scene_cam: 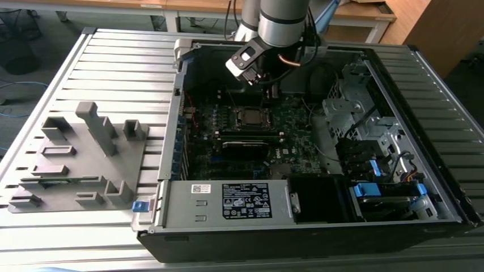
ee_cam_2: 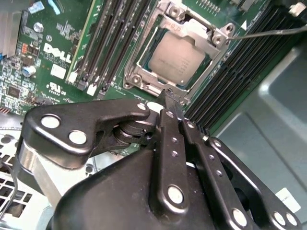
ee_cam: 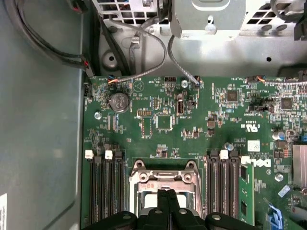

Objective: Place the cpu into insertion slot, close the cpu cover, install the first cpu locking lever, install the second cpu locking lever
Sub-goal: 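Close the cpu cover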

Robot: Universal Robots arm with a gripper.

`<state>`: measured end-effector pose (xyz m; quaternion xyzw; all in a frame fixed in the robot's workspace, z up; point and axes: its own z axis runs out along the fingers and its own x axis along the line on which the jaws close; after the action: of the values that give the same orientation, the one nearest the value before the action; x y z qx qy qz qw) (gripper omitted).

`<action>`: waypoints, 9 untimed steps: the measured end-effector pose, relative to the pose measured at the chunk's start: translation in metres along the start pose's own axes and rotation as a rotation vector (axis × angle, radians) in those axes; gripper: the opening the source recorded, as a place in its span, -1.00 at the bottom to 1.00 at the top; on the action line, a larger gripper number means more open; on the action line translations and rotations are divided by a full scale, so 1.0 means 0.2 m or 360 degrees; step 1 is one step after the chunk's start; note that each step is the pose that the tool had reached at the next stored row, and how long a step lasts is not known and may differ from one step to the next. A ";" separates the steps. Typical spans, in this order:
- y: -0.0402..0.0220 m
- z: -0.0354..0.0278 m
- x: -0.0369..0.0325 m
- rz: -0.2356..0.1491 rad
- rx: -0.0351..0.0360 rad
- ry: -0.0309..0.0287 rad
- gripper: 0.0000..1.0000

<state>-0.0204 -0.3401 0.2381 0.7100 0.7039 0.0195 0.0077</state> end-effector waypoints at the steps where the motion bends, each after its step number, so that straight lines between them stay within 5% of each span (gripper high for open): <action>1: -0.008 0.000 0.000 0.0000 0.0000 -0.00001 -0.79; 9: -0.024 0.000 0.000 0.0000 0.0000 -0.00002 -0.79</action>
<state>-0.0252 -0.3401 0.2380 0.7100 0.7039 0.0194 0.0077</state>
